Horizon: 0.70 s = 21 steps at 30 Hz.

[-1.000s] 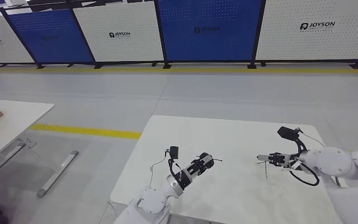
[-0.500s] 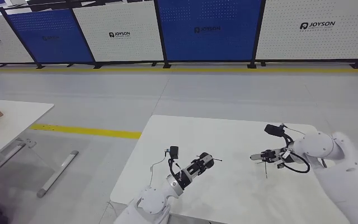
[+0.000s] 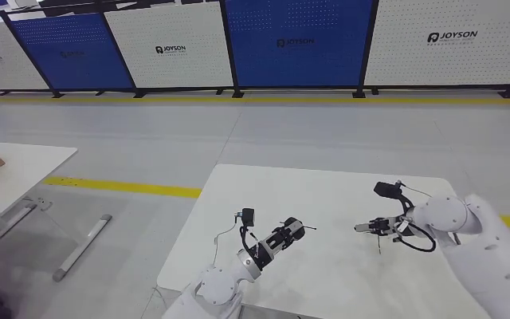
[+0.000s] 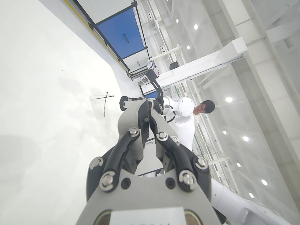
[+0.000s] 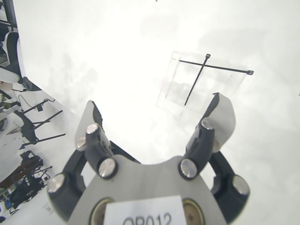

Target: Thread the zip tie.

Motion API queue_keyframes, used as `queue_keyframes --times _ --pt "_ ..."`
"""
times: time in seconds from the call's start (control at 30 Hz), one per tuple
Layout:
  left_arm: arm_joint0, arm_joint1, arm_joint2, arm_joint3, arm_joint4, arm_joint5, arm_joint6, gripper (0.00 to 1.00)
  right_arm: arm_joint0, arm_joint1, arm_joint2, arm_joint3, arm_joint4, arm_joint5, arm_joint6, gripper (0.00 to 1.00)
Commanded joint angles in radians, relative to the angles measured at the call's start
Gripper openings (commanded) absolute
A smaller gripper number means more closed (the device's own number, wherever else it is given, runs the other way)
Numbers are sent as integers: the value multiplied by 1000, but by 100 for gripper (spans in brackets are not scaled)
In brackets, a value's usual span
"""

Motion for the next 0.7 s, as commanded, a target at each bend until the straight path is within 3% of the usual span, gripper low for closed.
queue_keyframes --times 0.0,0.3,0.47,0.53,0.6,0.67 --pt "0 0 0 0 0 0 0 0 11 -4 -7 24 5 4 -7 100" --pt "0 0 0 0 0 0 0 0 12 -7 -16 43 -10 14 -41 100" --pt "0 0 0 0 0 0 0 0 -2 -6 -16 28 -14 -19 -65 100" --pt "0 0 0 0 0 0 0 0 -9 -1 -3 19 -13 -21 -63 76" --pt "0 0 0 0 0 0 0 0 -12 2 5 15 -19 -5 -50 84" --pt "0 0 0 0 0 0 0 0 -13 4 2 11 -34 5 -34 57"
